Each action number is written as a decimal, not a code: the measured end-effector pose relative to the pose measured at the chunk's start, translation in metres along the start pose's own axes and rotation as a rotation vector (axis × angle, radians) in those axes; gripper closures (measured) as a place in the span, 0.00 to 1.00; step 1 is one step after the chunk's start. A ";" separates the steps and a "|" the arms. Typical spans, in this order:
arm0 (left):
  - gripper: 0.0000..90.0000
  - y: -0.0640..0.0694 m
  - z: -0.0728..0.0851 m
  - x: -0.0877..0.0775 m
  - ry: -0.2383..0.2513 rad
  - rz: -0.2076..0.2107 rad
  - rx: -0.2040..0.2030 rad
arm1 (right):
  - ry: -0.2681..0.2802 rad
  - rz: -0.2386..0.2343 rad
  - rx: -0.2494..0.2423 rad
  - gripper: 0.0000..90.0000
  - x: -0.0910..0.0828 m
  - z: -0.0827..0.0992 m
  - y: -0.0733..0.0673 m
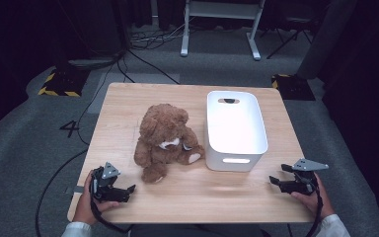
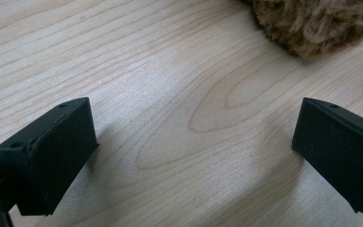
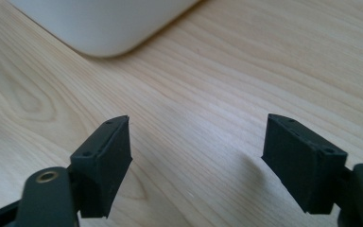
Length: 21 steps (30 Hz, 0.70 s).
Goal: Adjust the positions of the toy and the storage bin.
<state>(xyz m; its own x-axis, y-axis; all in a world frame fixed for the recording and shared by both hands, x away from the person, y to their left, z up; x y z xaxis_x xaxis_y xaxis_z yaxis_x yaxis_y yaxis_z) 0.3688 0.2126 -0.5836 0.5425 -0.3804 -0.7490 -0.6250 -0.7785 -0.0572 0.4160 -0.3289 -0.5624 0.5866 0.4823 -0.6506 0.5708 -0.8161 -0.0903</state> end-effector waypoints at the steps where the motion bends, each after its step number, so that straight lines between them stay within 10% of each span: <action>1: 0.01 0.000 0.000 0.000 0.001 -0.001 -0.001 | 0.008 -0.012 0.002 0.28 -0.002 -0.002 -0.001; 21: 0.01 0.001 0.000 0.000 0.001 0.001 0.001 | 0.133 -0.088 -0.082 0.31 -0.032 -0.063 -0.039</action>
<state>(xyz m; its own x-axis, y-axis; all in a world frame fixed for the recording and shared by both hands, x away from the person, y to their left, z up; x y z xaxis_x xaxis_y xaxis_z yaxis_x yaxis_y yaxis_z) 0.3682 0.2120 -0.5836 0.5425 -0.3818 -0.7483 -0.6263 -0.7775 -0.0573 0.4118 -0.2925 -0.4904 0.5998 0.5931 -0.5372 0.6652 -0.7427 -0.0773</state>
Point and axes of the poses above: each handheld gripper's, and its own axes: x roughly forward along the jaws, z roughly out of its underside, y roughly to its right, the point moved 10 cm from there along x, roughly forward along the jaws, and after that the axes turned 7 degrees about x, right-handed, at the moved point
